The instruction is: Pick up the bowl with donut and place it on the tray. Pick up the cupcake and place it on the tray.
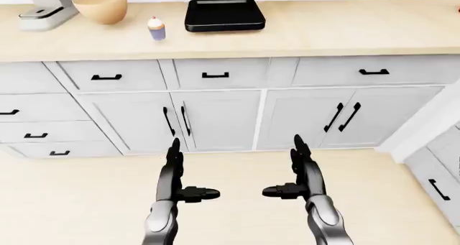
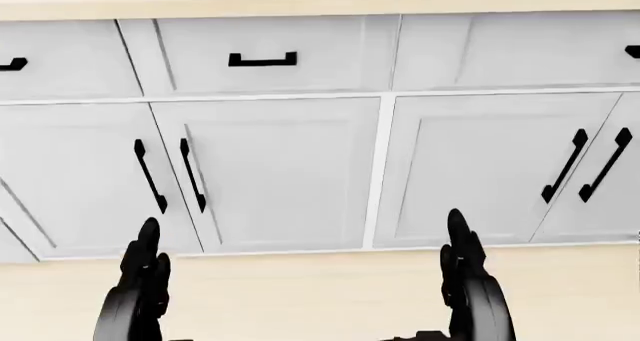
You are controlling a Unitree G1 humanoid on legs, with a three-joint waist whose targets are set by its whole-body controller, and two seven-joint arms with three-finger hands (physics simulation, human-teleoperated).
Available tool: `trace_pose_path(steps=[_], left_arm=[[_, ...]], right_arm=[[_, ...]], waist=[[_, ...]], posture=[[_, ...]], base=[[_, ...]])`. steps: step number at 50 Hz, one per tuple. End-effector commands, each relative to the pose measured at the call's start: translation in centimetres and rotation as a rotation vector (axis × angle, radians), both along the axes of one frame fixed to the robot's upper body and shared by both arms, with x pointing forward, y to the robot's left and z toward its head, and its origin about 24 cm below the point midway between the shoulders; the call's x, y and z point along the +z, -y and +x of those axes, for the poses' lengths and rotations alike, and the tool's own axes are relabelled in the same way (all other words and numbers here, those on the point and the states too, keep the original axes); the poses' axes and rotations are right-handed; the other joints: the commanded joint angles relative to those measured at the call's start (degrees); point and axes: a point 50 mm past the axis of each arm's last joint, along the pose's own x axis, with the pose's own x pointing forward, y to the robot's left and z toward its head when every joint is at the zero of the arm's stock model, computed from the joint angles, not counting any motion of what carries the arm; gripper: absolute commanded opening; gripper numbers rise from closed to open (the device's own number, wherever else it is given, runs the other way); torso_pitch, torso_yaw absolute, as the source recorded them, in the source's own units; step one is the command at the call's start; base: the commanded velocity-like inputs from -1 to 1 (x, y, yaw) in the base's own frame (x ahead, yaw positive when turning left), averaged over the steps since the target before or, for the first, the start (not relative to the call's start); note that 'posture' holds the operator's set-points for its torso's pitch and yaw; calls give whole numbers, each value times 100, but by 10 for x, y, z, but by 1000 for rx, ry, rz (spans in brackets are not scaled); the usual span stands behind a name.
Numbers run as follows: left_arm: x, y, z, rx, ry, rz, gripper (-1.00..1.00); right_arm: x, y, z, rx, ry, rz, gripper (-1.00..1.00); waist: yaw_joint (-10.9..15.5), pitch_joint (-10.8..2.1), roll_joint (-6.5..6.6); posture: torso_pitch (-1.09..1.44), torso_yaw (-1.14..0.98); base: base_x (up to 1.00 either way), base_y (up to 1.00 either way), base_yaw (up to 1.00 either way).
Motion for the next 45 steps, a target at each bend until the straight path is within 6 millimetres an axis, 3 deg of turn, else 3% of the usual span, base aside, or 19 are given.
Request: trace_pose_path(steps=[1,3,4,5,7,8,13,25,31,32,33,34,35,37,42,45], left_arm=[[35,2,11,-5,173,2,100],[38,1,12,-1,170,1,100],[40,1,12,0,172,-1,100],[41,2,12,-1,175,2,100],[44,3,12,-6,176,3,100],[44,4,12,-6,177,3,100],[59,3,15,-12,194,8,100],[150,3,29,-32,311,23,100],[184,2,34,-37,354,20,100],[192,0,34,-34,367,20,100],[194,-1,34,-31,370,13,100],[195,-2,33,-31,373,12,100],[197,-3,31,-29,374,11,100],[196,-6,32,-25,376,17,100],[202,-11,34,-14,383,19,100],[202,-12,34,-10,385,17,100]], right_arm=[[29,0,11,11,168,-11,100],[28,-1,12,13,166,-14,100],[28,-1,12,15,166,-16,100],[28,-1,12,16,165,-15,100],[28,-2,13,15,170,-22,100],[28,-2,13,14,170,-23,100],[44,0,17,9,194,-36,100],[145,10,30,-23,346,-92,100],[175,10,30,-11,401,-100,100],[180,8,29,2,411,-87,100],[181,7,27,5,414,-91,100],[181,6,26,10,418,-85,100],[181,5,26,19,419,-84,100],[183,4,27,28,429,-78,100],[182,4,26,33,435,-62,100],[179,5,27,31,434,-55,100]], waist=[[-12,-5,-45],[36,-355,-2],[32,-301,-4],[29,-99,-37],[35,-397,-46],[39,-431,-44],[50,-460,-23],[56,-556,-33],[57,-514,-35],[47,-594,13],[42,-528,-42],[29,-417,-207],[29,-417,-327],[-16,-487,-331],[-74,-357,-108],[-132,-316,178]], posture=[[0,0],[0,0],[0,0],[0,0],[0,0],[0,0],[0,0],[0,0],[0,0],[0,0],[0,0],[0,0],[0,0],[0,0],[0,0],[0,0]], base=[[0,0,0],[0,0,0],[0,0,0],[0,0,0],[0,0,0],[0,0,0],[0,0,0],[0,0,0],[0,0,0],[0,17,0],[0,62,0],[0,67,0],[0,68,0],[0,68,0],[0,68,0],[10,68,0]])
